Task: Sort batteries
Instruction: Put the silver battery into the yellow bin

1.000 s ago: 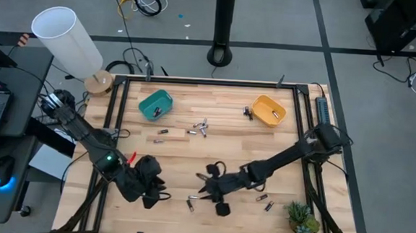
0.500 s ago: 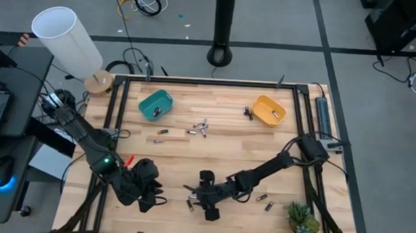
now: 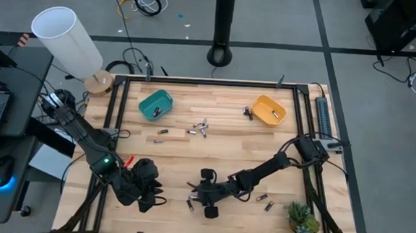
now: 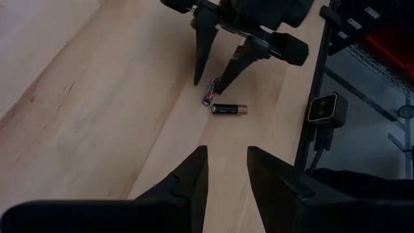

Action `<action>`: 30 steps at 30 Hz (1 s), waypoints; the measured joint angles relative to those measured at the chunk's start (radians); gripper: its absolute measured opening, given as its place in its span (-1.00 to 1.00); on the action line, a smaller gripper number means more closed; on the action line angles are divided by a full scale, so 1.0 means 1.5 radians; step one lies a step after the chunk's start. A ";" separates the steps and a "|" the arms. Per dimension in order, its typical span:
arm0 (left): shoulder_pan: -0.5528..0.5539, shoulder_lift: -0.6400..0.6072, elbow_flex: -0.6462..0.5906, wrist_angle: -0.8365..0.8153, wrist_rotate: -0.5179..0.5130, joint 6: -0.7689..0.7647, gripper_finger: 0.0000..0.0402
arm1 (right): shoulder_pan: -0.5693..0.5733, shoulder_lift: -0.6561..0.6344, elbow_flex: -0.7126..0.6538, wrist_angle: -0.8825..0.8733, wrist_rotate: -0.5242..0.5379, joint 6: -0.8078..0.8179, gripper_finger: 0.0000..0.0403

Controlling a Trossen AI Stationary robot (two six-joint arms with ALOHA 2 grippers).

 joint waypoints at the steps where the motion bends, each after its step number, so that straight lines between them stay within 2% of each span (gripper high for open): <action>1: 0.000 0.000 0.000 0.000 -0.001 0.000 -0.40 | -0.003 0.000 -0.012 0.014 -0.001 0.001 -0.22; 10: 0.000 0.000 0.000 0.000 -0.002 0.000 -0.40 | -0.016 -0.003 -0.077 0.090 -0.010 -0.022 -0.30; 17: 0.000 0.000 0.000 -0.002 -0.001 0.001 -0.40 | -0.028 -0.003 -0.079 0.106 -0.028 -0.051 -0.69; 20: 0.000 0.000 0.000 -0.003 -0.001 0.001 -0.40 | -0.033 -0.003 -0.079 0.107 -0.039 -0.052 -0.78; 30: 0.000 0.012 0.000 0.017 -0.001 -0.009 -0.40 | -0.043 -0.003 -0.079 0.107 -0.048 -0.047 -0.74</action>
